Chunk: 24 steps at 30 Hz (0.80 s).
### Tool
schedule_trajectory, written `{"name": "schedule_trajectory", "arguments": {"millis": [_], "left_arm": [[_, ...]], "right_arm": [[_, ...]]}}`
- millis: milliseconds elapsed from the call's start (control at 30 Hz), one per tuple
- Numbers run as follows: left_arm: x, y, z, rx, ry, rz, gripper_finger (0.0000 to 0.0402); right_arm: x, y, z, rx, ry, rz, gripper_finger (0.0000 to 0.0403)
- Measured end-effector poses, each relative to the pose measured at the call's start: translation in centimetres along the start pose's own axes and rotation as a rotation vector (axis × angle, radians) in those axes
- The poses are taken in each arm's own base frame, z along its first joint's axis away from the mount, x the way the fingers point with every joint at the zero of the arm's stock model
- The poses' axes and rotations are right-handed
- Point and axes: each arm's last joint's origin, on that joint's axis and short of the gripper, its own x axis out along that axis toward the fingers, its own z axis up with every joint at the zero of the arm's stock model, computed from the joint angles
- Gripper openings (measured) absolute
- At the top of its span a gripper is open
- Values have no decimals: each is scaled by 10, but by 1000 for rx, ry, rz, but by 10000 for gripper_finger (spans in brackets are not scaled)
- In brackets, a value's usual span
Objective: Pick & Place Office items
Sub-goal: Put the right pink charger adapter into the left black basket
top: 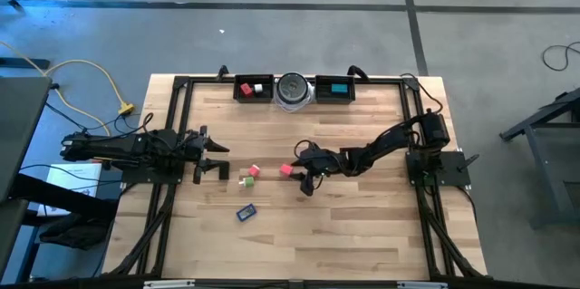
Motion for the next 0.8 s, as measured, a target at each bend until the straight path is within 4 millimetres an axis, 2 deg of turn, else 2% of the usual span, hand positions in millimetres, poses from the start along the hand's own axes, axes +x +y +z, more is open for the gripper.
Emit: {"name": "schedule_trajectory", "arguments": {"millis": [267, 300, 600, 800], "left_arm": [[0, 0, 0, 0, 0, 0, 192], [0, 0, 0, 0, 0, 0, 192], [0, 0, -1, -21, 8, 2, 192], [0, 0, -2, -30, 20, -2, 192]], "right_arm": [[0, 1, 0, -24, 9, 24, 22], [0, 1, 0, -26, 8, 24, 13], [0, 2, 3, -25, -22, 49, 9], [-2, 11, 14, -65, -98, 266, 25]]}}
